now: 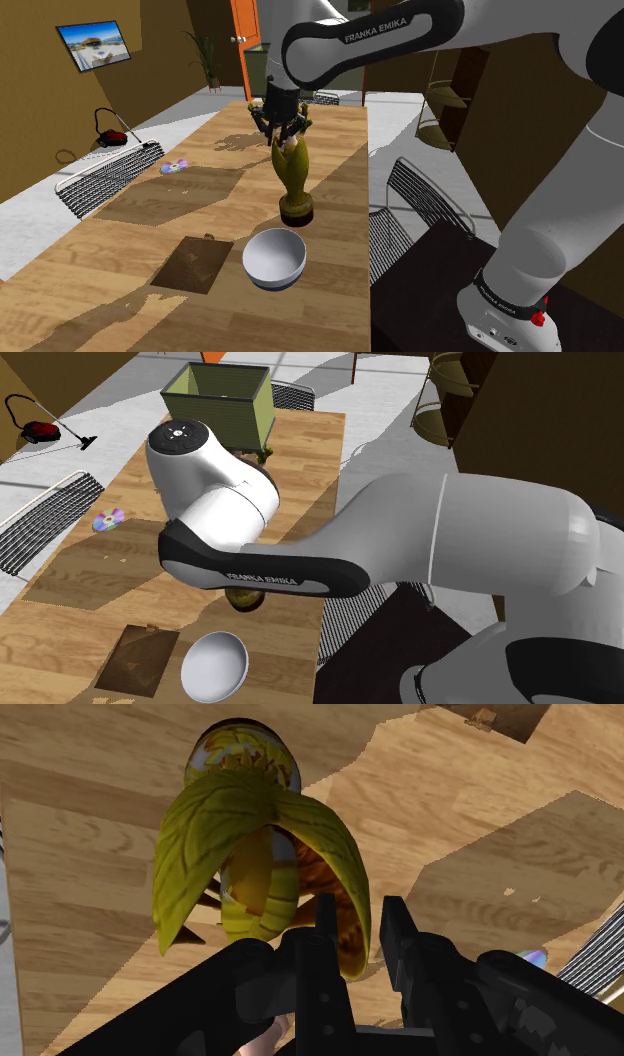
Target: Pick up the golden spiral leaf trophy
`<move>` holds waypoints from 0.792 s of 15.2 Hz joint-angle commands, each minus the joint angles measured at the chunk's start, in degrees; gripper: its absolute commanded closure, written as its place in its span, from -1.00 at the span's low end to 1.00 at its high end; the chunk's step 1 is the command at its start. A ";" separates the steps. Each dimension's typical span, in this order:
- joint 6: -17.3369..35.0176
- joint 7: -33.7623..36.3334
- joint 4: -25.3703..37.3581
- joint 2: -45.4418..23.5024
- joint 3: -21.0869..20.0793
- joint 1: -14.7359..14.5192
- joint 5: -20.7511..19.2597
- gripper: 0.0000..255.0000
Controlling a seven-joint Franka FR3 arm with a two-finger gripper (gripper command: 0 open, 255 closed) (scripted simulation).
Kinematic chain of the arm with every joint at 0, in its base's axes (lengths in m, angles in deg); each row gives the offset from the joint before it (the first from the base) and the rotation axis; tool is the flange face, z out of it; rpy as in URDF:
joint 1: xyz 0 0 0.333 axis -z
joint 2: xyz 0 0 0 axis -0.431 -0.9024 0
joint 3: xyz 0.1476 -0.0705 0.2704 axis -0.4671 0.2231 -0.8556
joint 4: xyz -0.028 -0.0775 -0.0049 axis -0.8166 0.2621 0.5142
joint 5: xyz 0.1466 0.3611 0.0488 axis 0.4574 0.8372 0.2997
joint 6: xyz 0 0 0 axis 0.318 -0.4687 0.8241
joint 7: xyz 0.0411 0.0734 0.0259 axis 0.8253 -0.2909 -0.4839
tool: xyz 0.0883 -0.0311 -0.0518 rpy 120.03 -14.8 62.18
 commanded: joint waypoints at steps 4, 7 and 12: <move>-3.77 -0.15 3.63 0.30 0.08 0.06 0.16 1.00; -6.08 -0.15 5.94 0.29 0.10 0.08 0.15 1.00; -9.32 -0.07 9.37 0.07 0.09 0.09 0.00 1.00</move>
